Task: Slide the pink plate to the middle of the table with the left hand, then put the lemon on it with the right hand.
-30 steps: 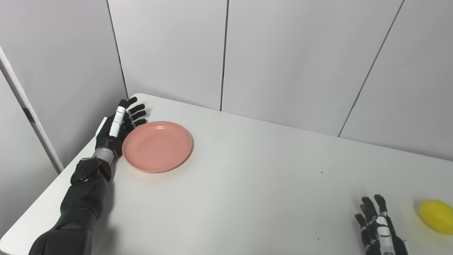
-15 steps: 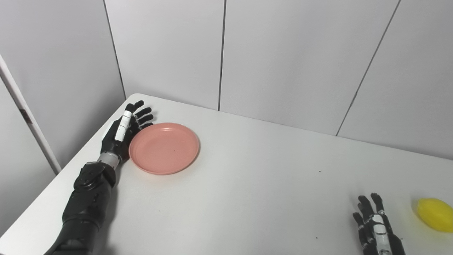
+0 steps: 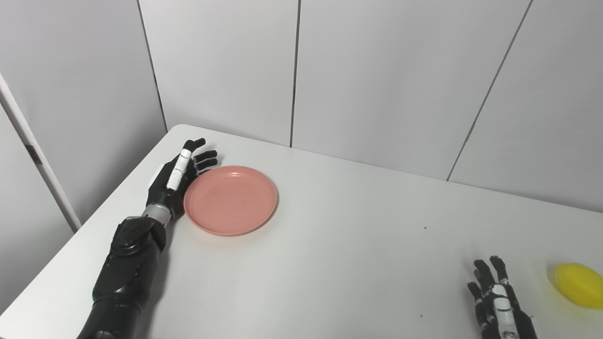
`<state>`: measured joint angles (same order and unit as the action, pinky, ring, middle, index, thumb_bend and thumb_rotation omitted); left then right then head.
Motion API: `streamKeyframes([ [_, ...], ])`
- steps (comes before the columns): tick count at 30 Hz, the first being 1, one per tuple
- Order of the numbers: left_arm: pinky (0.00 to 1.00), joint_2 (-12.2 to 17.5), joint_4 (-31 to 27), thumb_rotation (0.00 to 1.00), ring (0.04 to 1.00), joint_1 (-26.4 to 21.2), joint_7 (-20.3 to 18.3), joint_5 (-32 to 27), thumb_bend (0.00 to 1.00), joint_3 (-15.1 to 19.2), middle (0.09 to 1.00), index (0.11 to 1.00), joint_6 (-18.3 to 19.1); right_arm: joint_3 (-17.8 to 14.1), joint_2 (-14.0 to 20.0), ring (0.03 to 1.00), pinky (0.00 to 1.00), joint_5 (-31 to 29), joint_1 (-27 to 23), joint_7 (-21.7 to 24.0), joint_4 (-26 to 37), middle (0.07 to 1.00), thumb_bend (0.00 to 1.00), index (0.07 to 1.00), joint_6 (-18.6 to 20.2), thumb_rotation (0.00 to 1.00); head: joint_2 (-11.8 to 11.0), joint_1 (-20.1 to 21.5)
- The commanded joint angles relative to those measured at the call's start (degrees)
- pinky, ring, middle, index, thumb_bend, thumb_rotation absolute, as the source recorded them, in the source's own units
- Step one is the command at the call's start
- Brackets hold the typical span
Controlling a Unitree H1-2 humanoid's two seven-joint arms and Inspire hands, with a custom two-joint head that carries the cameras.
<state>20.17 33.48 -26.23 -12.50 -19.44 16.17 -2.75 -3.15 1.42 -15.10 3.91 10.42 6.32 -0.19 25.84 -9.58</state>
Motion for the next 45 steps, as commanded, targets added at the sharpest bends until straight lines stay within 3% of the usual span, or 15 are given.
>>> streamKeyframes([
  [1, 0.72, -0.14, -2.09, 0.78, 0.777, -0.44, 0.43, 0.64, 0.80, -0.70, 0.754, 0.826, 0.89, 0.82, -1.48, 1.000, 1.00, -0.71, 2.03, 0.20, -2.37, 0.937, 0.61, 0.978, -1.45, 0.73, 0.11, 0.02],
  [13, 0.73, -3.88, -3.63, 0.76, 0.761, 0.07, 4.19, 2.12, 0.75, -1.92, 0.744, 0.799, 2.28, 0.73, -1.41, 1.000, 1.00, -1.12, 2.08, 0.55, -2.61, 0.936, 0.64, 0.980, -1.69, 0.72, 0.40, 0.11],
  [20, 0.71, -5.52, -2.54, 0.76, 0.788, 0.19, 3.77, 1.44, 0.71, -2.24, 0.780, 0.810, 1.30, 0.77, -1.57, 0.998, 1.00, -0.72, 2.25, 0.01, -2.05, 0.930, 0.65, 0.974, -1.43, 0.72, 0.64, 0.29],
  [31, 0.75, -7.43, 0.16, 0.73, 0.788, 0.07, 3.27, 0.20, 0.73, -2.20, 0.773, 0.827, 1.18, 0.79, -1.48, 0.999, 1.00, -0.77, 2.31, 0.38, -2.05, 0.927, 0.65, 0.971, -1.77, 0.71, 0.95, 0.58],
  [35, 0.81, -8.06, 0.23, 0.71, 0.812, 0.15, 2.61, -1.02, 0.71, -1.90, 0.782, 0.841, 1.95, 0.76, -1.57, 0.999, 1.00, -0.86, 2.31, 0.34, -2.08, 0.927, 0.65, 0.972, -1.73, 0.71, 1.14, 0.81],
  [45, 0.73, -8.87, 2.94, 0.73, 0.785, -0.42, 2.71, 1.69, 0.76, -4.11, 0.767, 0.844, -0.26, 0.81, -1.89, 0.994, 1.00, -0.88, 2.20, 0.17, -1.92, 0.923, 0.67, 0.968, -1.40, 0.70, 1.23, 1.04],
])
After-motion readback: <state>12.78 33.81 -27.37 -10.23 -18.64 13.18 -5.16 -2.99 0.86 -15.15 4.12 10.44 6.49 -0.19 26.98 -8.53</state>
